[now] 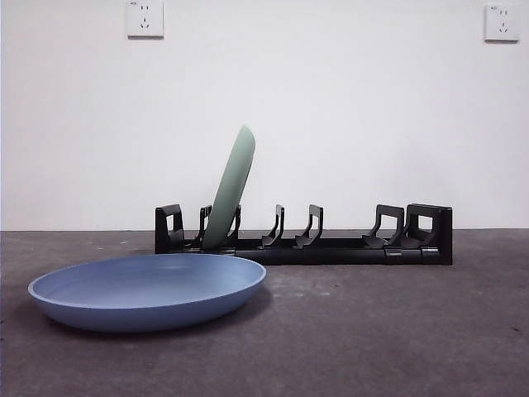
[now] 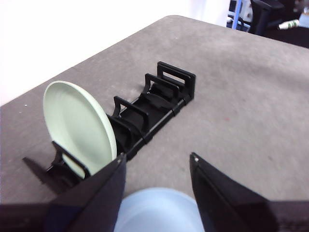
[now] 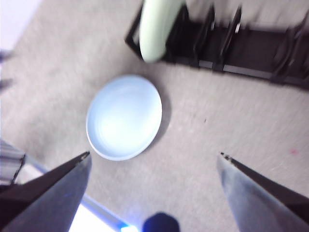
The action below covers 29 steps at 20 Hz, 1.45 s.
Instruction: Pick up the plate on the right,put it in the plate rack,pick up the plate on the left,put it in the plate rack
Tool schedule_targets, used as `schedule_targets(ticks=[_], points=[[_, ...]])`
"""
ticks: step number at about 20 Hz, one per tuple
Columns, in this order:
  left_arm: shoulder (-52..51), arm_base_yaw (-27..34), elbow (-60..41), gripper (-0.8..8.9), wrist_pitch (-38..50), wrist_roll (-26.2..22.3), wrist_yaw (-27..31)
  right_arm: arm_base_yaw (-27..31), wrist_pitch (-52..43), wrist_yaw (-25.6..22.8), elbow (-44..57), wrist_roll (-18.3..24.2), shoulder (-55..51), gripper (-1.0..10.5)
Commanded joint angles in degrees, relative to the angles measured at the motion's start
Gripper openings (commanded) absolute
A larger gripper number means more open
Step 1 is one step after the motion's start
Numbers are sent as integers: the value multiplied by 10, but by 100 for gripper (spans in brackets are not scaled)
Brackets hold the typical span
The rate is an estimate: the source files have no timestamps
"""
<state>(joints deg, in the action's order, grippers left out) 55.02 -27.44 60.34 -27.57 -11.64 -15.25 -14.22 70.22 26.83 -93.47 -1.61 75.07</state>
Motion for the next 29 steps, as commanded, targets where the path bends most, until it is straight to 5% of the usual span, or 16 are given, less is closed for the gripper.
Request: schedule_targets(ticks=[1, 3, 11, 23, 29], points=[[-58, -6, 1, 285, -61, -59, -2, -27, -9, 2, 5, 4, 53, 441], [-99, -18, 1, 382, -122, -104, -2, -59, -32, 2, 5, -1, 106, 441], [-137, -54, 1, 382, -303, -166, -2, -169, -138, -37, 5, -19, 323, 440], [-92, -115, 1, 382, -298, -183, 3, -207, -202, -59, 5, -44, 465, 429], [-75, -141, 1, 382, -297, -183, 3, -222, -225, -74, 5, -54, 467, 179]])
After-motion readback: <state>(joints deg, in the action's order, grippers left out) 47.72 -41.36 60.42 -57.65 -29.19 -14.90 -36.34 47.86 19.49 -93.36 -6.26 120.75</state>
